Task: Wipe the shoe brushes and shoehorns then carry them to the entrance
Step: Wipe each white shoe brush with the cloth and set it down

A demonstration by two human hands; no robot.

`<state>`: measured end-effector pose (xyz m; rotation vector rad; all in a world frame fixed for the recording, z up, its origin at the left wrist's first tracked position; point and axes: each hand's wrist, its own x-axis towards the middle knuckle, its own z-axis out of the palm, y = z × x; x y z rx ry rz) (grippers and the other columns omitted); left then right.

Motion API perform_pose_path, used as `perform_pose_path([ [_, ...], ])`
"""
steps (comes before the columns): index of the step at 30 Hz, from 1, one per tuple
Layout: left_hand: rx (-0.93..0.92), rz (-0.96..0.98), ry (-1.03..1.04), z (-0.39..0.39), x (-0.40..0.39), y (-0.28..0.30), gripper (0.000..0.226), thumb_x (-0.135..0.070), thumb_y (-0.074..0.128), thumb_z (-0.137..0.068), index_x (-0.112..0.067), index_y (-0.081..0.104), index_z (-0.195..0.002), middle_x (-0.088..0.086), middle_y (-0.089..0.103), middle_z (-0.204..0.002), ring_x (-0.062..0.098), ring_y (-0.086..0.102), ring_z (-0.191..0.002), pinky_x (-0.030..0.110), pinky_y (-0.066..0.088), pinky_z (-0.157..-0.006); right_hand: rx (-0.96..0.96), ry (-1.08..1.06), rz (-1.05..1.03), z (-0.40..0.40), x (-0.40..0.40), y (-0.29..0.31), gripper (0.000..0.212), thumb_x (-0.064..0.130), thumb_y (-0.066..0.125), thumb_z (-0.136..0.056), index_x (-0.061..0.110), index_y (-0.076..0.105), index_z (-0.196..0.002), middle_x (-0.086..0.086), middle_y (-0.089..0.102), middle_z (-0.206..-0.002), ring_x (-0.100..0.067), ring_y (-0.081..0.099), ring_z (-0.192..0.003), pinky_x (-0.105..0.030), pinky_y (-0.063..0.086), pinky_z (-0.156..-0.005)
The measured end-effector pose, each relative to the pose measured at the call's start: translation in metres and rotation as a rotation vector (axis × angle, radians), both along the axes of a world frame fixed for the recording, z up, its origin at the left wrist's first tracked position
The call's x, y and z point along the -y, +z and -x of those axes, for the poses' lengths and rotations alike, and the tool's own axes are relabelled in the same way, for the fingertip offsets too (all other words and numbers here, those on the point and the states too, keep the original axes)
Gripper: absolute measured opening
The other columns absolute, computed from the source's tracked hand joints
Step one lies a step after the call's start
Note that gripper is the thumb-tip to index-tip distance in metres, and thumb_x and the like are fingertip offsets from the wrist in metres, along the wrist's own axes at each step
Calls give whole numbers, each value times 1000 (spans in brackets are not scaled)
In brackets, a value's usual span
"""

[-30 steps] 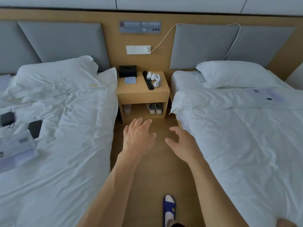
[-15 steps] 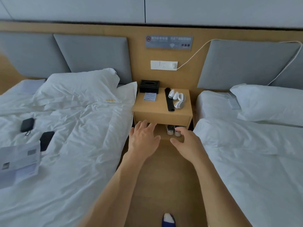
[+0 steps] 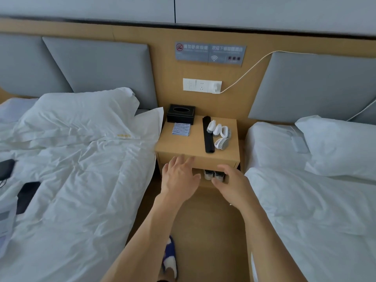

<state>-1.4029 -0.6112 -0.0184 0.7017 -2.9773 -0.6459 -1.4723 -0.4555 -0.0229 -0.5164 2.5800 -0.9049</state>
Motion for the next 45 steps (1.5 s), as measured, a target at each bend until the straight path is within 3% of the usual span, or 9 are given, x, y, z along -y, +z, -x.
perform_pose_path([
  [3,2,-16,-48,41,17,-12,59,-41,52,-96,-32,30,-150,4,32,-158,28,28,-146,50,26,-117,15,-42,-13,35,17,-9,52,39,62,-96,30,45,-145,4,52,-143,-18,51,-129,-32,44,-100],
  [7,-9,-24,-116,99,50,-20,61,-37,55,-95,-32,28,-150,4,30,-158,28,27,-146,48,28,-115,-6,-71,-42,85,49,-15,49,37,62,-95,30,46,-142,2,57,-134,-12,53,-101,-26,42,-83],
  [10,-16,-12,-147,142,81,-16,61,-39,54,-96,-32,28,-151,4,30,-158,27,28,-146,46,27,-116,-14,-112,-70,123,78,-11,49,38,61,-96,32,46,-142,3,57,-135,-17,55,-116,-29,44,-84],
  [14,-38,4,-198,188,118,-14,61,-40,55,-96,-30,29,-150,2,32,-157,25,30,-144,46,28,-116,-5,-179,-62,164,113,-9,48,38,61,-97,34,46,-142,5,54,-142,-19,54,-126,-22,42,-83],
  [21,37,-35,-225,237,154,-36,61,-41,53,-97,-32,27,-151,1,30,-158,26,29,-145,46,29,-117,39,-217,-95,209,147,-25,43,38,61,-97,36,48,-138,7,58,-136,-6,51,-97,-8,35,-56],
  [23,60,-50,-214,249,164,-45,60,-41,54,-97,-33,27,-150,1,30,-157,26,31,-144,46,30,-116,46,-223,-92,223,154,-31,43,37,62,-96,34,50,-137,6,58,-136,-10,55,-103,-11,41,-65],
  [25,77,-55,-200,261,173,-51,61,-41,54,-97,-32,27,-150,2,31,-157,27,33,-143,46,31,-115,65,-227,-87,237,162,-37,43,36,63,-96,32,51,-137,5,59,-137,-16,57,-117,-23,46,-81],
  [35,168,-71,-76,333,223,-84,57,-40,54,-96,-31,32,-147,2,38,-152,25,39,-138,45,35,-110,201,-153,-86,333,209,-76,47,32,63,-97,25,50,-142,0,56,-142,-19,55,-128,-34,46,-100],
  [45,301,-114,26,406,244,-139,54,-37,53,-97,-24,37,-147,6,43,-147,28,46,-130,45,40,-106,285,-80,-114,421,228,-116,39,28,64,-97,25,55,-136,-1,60,-136,-19,58,-122,-29,45,-88],
])
